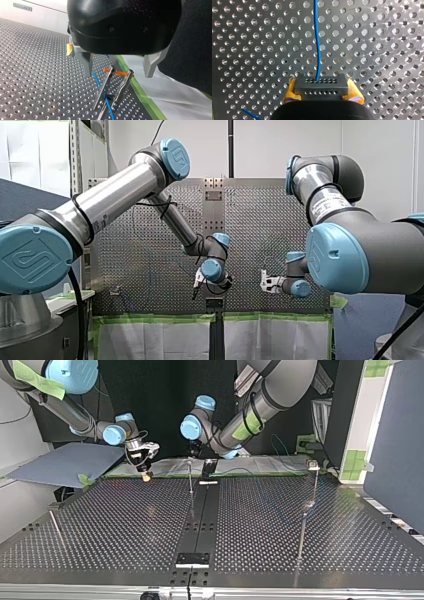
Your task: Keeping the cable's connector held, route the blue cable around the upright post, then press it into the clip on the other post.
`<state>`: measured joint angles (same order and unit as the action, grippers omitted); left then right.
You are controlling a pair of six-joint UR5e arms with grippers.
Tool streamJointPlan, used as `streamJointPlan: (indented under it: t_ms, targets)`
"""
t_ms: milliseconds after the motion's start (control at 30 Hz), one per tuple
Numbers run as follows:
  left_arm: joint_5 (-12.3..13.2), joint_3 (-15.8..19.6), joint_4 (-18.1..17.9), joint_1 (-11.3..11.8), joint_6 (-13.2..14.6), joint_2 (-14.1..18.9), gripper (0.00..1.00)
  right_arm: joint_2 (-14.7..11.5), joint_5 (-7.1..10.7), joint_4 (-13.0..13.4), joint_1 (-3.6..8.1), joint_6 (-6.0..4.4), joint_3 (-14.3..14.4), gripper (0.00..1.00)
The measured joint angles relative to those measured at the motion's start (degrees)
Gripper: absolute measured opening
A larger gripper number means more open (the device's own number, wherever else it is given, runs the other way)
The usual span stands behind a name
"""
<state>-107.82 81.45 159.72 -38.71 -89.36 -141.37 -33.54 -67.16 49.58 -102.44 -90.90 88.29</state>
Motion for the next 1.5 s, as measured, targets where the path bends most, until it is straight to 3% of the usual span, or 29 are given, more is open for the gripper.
streamJointPlan:
  t_ms: [267,467,867,1133,1500]
  targets:
    - [-1.18,0.26,-0.14,-0.36,0.1,0.44,1.0,0.0,0.0,0.0,0.02,-0.09,0.0,0.0]
    - [-3.09,2.66,-2.31,-1.35,-0.61,2.94,1.0,0.0,0.14,-0.06,0.07,-0.05,-0.01,0.0]
    - [-7.41,9.49,-8.78,-2.39,-6.95,9.77,1.0,0.0,0.18,-0.09,0.09,-0.08,0.0,0.0]
    - [-10.18,14.37,-5.86,-3.21,-11.48,14.64,1.0,0.0,0.55,-0.21,0.09,-0.25,0.0,0.0]
    - [-10.52,20.39,-4.75,-3.34,-12.98,20.67,1.0,0.0,0.93,-0.18,0.09,-0.5,0.0,0.0]
